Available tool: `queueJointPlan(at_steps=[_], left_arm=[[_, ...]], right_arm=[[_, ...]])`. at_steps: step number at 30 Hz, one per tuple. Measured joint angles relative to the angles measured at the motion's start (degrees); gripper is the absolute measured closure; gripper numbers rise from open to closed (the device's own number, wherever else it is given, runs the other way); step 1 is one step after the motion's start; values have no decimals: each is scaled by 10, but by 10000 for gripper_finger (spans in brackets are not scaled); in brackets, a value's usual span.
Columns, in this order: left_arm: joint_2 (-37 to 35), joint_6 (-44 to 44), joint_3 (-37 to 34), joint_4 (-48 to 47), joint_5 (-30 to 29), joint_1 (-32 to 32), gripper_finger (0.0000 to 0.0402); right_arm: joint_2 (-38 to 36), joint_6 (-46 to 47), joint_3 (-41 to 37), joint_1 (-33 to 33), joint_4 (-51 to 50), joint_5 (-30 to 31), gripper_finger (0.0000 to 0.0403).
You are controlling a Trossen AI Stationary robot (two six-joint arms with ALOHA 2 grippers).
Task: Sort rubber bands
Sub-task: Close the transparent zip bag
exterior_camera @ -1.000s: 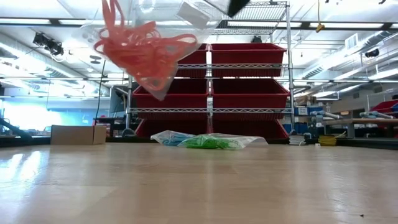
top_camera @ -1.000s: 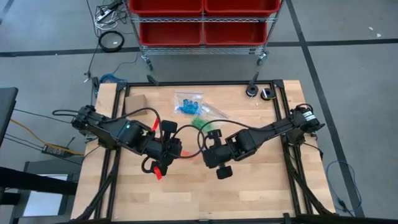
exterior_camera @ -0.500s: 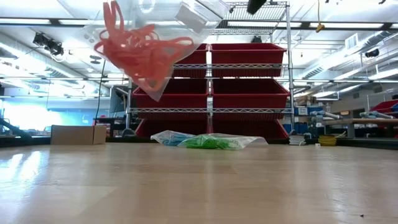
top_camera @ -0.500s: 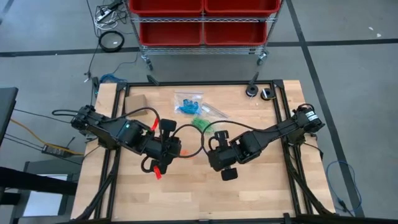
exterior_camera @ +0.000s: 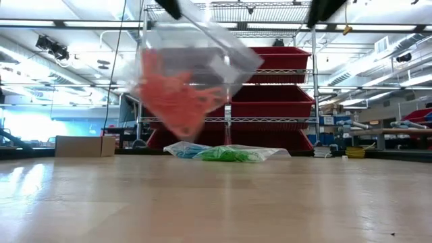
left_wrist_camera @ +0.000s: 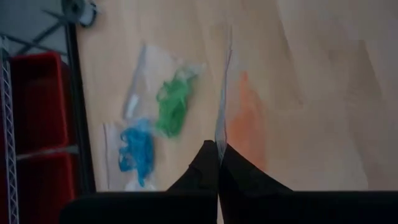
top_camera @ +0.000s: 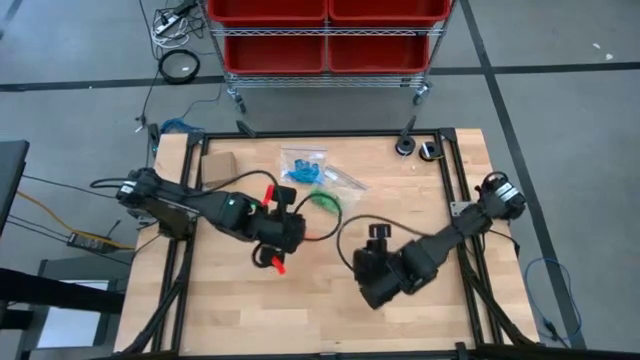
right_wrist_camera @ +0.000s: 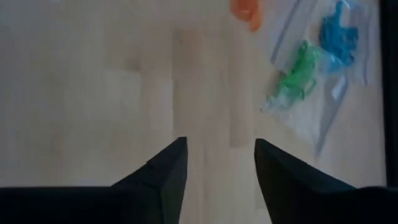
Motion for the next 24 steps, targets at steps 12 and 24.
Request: queueJointPlan(at_steps=[12,24], left_arm=[[0,120,-89,281,102,159,401],[54,35,-154,522,365,326,402]], right_arm=[[1,403,-211,140,44,166,233],[1,483,-235,166,44,212,234]])
